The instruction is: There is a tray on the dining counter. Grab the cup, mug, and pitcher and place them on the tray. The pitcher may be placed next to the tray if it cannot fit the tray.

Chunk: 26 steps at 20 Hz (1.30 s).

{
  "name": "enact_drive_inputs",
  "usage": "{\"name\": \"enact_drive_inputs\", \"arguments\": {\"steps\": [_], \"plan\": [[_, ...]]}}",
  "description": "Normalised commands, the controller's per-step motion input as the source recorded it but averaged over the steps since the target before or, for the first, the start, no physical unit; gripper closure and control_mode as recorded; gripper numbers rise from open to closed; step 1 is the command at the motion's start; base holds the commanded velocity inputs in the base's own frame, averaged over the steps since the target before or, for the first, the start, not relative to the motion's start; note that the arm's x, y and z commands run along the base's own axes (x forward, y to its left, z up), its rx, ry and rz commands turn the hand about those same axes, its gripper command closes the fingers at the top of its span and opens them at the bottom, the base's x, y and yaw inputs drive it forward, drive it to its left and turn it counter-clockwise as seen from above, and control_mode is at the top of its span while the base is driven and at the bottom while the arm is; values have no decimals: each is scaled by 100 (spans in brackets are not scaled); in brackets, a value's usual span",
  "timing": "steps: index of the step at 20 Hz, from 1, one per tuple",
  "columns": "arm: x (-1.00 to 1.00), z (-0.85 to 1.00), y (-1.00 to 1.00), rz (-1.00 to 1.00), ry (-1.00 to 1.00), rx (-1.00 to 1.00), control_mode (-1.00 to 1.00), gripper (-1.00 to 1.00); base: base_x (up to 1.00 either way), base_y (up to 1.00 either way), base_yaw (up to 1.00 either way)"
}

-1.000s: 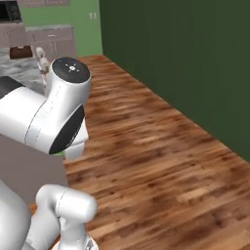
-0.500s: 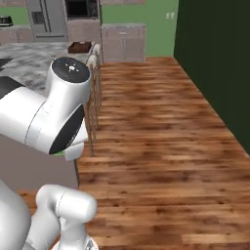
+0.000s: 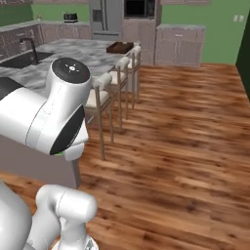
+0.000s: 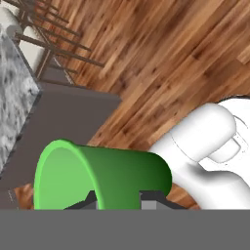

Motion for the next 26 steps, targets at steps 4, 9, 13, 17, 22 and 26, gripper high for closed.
{"name": "enact_drive_inputs", "arguments": {"steps": [4,9,13,17,22,26], "plan": [[0,0,0,0,0,0,100,100,70,-100,51],[0,0,0,0,0,0,100,100,58,-100,41],[0,0,0,0,0,0,100,100,46,-100,19],[0,0,0,0,0,0,100,100,40,-100,14],[0,0,0,0,0,0,100,100,41,-100,14],[0,0,0,0,0,0,100,100,58,-100,18]]}}
